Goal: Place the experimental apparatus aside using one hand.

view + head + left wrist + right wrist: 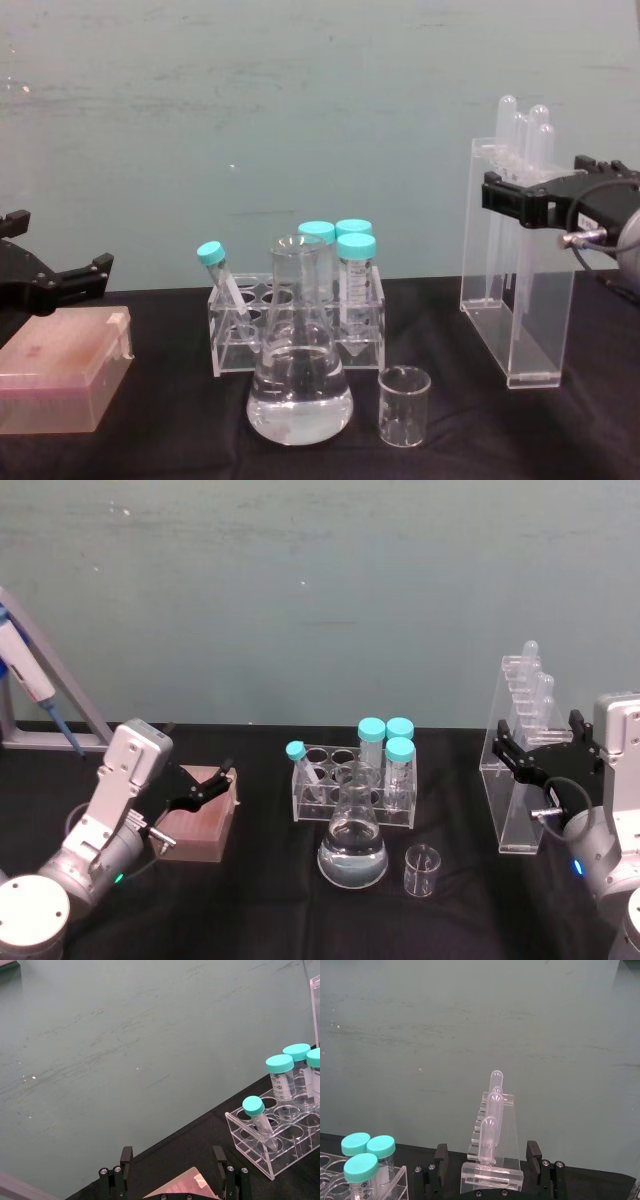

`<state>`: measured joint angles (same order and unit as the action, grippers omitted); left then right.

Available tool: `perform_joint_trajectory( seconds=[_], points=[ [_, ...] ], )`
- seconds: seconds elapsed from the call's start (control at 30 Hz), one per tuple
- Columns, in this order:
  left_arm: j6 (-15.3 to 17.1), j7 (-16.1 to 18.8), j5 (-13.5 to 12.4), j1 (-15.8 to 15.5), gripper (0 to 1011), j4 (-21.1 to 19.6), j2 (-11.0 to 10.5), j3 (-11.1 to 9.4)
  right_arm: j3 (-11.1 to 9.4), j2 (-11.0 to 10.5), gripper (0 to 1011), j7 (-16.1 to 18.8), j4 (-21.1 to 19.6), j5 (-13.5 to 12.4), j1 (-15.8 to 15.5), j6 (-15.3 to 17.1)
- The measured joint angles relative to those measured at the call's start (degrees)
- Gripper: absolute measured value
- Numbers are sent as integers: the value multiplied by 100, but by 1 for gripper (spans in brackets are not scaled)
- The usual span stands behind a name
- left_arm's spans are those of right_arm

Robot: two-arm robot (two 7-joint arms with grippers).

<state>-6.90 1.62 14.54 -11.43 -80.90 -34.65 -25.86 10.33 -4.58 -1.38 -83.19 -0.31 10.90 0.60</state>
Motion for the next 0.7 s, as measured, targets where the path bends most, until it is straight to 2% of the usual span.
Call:
perform_joint_trajectory(
  seconds=[0.7],
  points=[
    [0, 0, 0, 0, 1000, 0, 0, 0, -241, 281, 1000, 172, 193, 240, 101, -31]
  ],
)
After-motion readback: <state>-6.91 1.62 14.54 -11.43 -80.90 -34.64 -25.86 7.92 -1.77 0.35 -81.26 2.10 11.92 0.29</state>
